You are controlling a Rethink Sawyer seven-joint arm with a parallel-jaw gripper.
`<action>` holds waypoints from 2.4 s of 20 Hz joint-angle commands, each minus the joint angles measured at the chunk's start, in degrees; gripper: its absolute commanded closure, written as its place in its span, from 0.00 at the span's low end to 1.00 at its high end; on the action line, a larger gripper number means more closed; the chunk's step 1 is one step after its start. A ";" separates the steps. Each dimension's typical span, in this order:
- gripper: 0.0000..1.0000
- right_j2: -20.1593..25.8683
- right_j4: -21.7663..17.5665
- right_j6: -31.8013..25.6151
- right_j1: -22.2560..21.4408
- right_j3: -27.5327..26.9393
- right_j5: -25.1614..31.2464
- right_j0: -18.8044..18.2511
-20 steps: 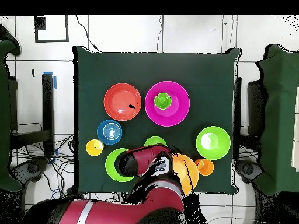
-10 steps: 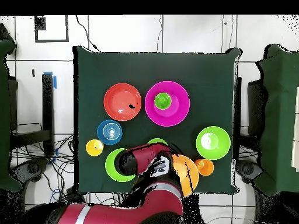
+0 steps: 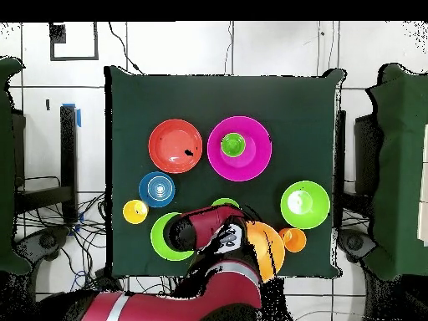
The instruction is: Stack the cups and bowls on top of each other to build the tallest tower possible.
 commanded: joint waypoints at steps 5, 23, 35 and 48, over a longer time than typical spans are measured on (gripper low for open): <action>1.00 7.27 -0.01 5.17 1.51 -4.50 -3.28 -0.19; 1.00 10.13 0.64 1.57 0.00 -7.11 3.83 -1.17; 1.00 6.20 0.10 3.46 -0.91 -9.77 7.88 2.59; 1.00 5.73 0.62 3.40 -2.91 -9.13 11.11 2.89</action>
